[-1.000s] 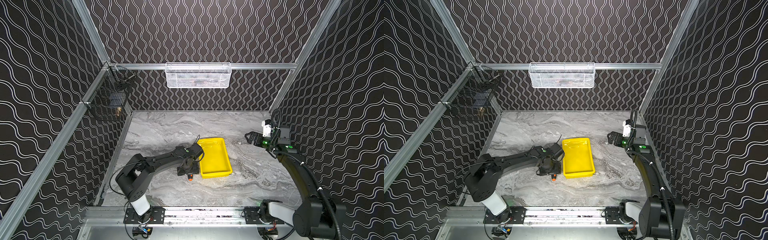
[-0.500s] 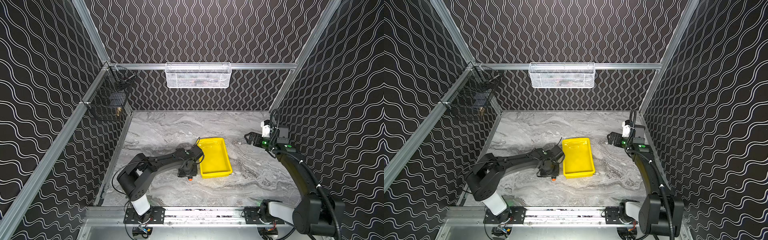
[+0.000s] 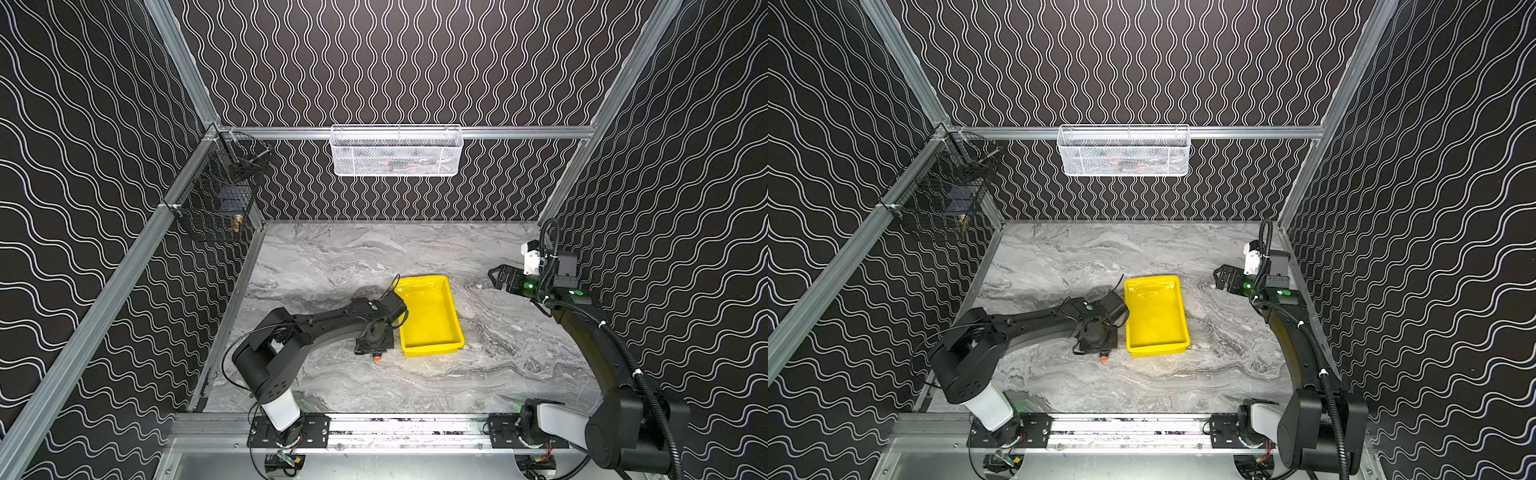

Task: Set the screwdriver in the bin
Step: 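Close the left gripper on the black-and-orange screwdriver handle, then lift the screwdriver with the left gripper and move it over the yellow bin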

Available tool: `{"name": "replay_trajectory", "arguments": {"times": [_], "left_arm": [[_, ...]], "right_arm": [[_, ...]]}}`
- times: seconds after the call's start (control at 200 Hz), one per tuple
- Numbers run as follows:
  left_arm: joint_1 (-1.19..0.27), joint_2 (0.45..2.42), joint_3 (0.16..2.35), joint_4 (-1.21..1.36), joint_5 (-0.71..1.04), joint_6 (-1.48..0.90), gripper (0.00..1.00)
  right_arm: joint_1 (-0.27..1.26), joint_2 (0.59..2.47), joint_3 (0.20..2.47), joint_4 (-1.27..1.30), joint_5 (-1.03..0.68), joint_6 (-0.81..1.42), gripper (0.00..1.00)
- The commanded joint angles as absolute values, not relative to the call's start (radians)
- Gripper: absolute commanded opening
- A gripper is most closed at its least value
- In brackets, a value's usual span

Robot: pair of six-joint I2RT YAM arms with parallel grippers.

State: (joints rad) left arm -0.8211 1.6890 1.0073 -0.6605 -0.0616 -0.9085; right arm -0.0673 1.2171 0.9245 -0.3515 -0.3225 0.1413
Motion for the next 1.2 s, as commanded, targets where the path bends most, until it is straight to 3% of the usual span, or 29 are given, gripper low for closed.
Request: {"name": "replay_trajectory", "arguments": {"times": [0.0, 0.31, 0.495, 0.776, 1.196], "left_arm": [[-0.821, 1.676, 1.006, -0.67, -0.096, -0.888, 0.14], [-0.821, 1.63, 1.012, -0.701, -0.147, -0.87, 0.12], [-0.821, 1.583, 1.062, -0.756, -0.208, -0.825, 0.05], [-0.821, 1.534, 1.242, -0.865, -0.312, -0.763, 0.05], [-0.874, 1.732, 1.583, -0.832, -0.212, -0.616, 0.04]], "right_arm": [[-0.067, 1.207, 0.925, -0.333, -0.335, 0.132, 0.99], [-0.068, 1.216, 0.926, -0.314, -0.413, 0.131, 0.99], [-0.068, 1.226, 0.928, -0.31, -0.452, 0.134, 0.99], [-0.067, 1.218, 0.94, -0.335, -0.483, 0.12, 0.99], [-0.067, 1.201, 0.957, -0.375, -0.492, 0.106, 0.99]]}}
